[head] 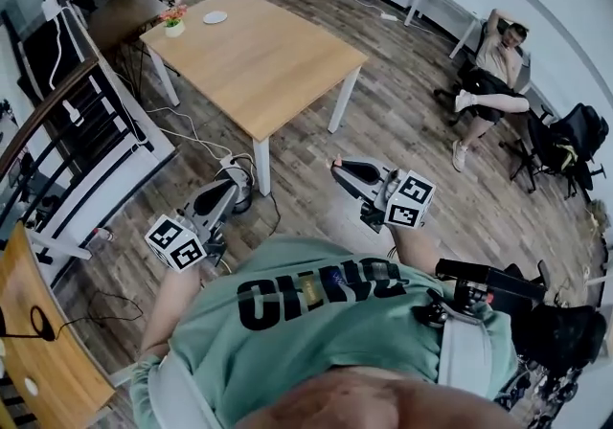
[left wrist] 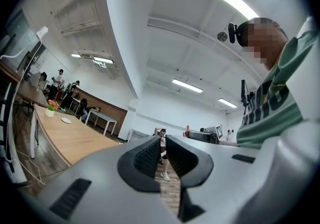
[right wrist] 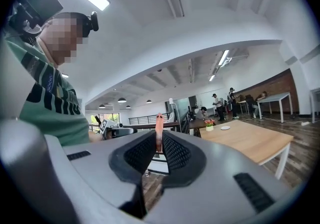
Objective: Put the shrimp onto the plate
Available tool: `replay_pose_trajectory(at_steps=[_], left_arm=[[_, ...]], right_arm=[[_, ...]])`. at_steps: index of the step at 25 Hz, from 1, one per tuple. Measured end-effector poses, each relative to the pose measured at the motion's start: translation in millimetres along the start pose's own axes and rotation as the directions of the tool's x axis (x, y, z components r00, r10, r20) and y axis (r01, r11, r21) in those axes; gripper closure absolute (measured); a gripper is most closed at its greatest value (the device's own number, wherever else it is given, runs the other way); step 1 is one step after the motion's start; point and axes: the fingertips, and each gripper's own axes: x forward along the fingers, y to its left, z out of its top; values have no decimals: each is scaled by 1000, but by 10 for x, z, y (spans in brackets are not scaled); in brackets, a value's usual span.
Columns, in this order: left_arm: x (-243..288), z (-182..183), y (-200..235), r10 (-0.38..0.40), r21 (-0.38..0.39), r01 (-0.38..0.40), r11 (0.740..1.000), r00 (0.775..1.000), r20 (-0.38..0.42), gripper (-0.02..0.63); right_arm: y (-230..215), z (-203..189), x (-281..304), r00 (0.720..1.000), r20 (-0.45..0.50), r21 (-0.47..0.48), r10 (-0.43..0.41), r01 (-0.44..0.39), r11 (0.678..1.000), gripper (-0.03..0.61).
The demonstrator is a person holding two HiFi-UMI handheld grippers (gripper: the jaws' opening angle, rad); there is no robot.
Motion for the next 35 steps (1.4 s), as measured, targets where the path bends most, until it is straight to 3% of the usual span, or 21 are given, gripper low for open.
replay_pose_trajectory(at_steps=[5,12,16,21,26,35], left_arm=[[703,-185,-362,86,19,-87,996,996,37,578],[1829,-424,-1149,103,14,-104,995,994,40,578],[2207,-533,-1351,101,25,-101,995,995,5,578],[2533,-659,-1418,69,12,-69,998,997,-40,578],[2874,-699,-1353,-8,-7,7,1000,999,-50,578],[3096,-543,-547,-108,-58,107,993,994,-13,578]], right_arm=[[-571,-40,-580,996,7,6,87,-87,996,537],[-1215,57,-1528,986,13,24,165,-165,986,537],[-1465,109,-1907,986,30,21,163,-164,986,537],[-1577,104,-2185,989,50,10,142,-142,990,537],[-1816,36,-2385,998,34,38,54,-55,998,537],[-2219,264,-1918,999,-15,-24,-51,51,998,537]])
